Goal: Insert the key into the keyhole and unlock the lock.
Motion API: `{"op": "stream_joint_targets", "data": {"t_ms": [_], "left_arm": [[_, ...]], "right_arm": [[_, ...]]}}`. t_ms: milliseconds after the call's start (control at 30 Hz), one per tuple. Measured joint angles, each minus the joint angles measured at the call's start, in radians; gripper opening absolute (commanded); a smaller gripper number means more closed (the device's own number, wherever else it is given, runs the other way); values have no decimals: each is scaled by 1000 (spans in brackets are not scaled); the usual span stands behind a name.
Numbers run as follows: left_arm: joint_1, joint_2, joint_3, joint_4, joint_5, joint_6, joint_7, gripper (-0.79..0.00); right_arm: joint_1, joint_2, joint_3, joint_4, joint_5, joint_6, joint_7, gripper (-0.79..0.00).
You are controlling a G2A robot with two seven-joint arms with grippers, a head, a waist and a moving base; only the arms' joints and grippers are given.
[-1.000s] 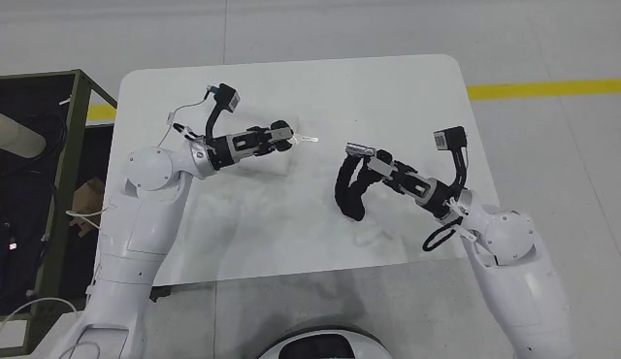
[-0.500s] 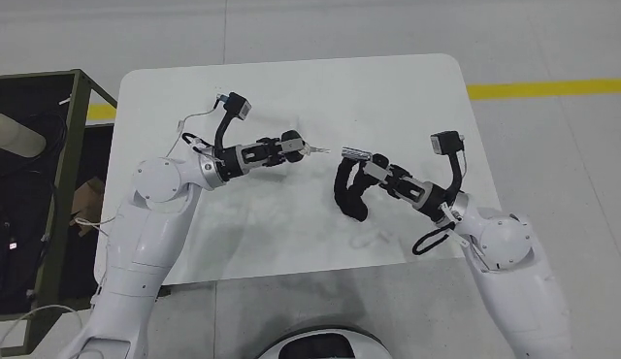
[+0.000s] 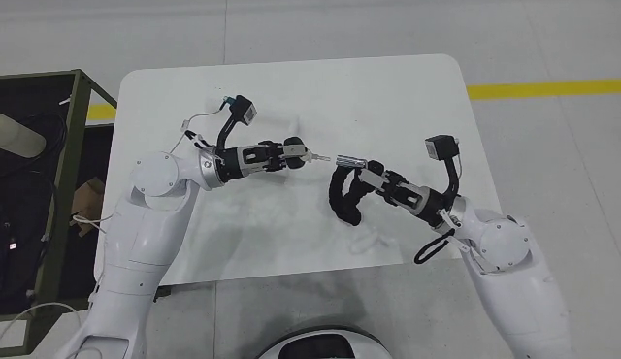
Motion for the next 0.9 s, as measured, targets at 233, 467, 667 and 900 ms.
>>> {"op": "stream_joint_targets", "data": {"t_ms": [233,467,667,900], "left_arm": [[9,3,-13,-4,-24,8,-15,-785],[15,3,-5,-5,-28,7,-24,-785],[15,5,-3,-8,-22,4,-32,-785],[20,7,-6,-11,-18,2,-34,-785]], "right_arm": [[-4,3,2,1,-6,-8,-6,-785],[-7,3,-21,-7,-46,-7,-22,-785],[-8,5,-23,-9,-40,-7,-22,-785],[-9,7,-30,-16,-46,-8,-23,-785]]}}
